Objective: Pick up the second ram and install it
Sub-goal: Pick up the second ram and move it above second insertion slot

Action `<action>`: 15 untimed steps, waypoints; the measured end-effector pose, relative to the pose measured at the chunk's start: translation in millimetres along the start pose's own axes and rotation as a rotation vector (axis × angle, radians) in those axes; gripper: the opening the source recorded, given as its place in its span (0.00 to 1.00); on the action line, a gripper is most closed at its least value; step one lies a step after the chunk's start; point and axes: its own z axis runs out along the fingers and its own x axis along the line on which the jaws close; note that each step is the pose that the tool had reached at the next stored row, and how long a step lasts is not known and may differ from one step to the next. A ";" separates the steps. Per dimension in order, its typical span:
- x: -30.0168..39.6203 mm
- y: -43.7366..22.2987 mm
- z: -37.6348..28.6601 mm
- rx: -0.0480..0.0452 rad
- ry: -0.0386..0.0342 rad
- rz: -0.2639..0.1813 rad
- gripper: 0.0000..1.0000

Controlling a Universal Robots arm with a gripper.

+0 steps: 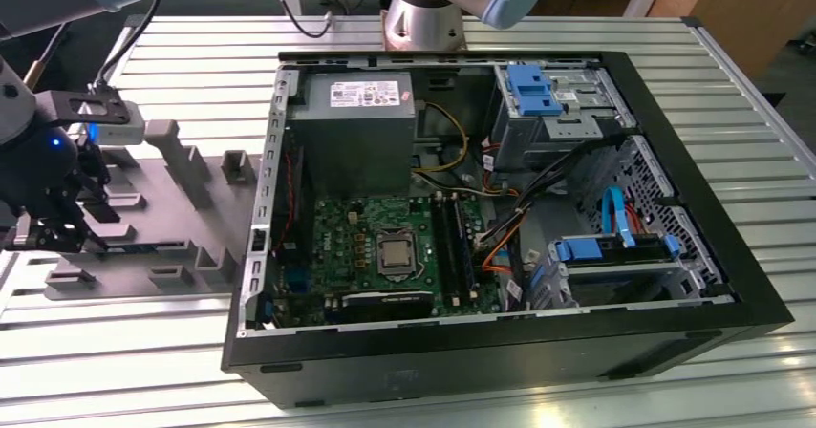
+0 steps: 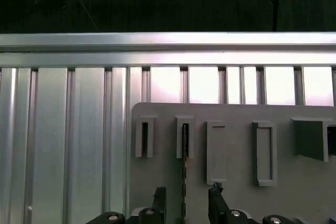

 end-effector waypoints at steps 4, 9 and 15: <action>0.0 -0.1 0.9 0.0001 -0.0001 0.000 0.45; 0.0 -0.1 1.8 0.0000 0.0000 0.000 0.45; 0.0 -0.1 1.9 0.0000 -0.0001 0.000 0.45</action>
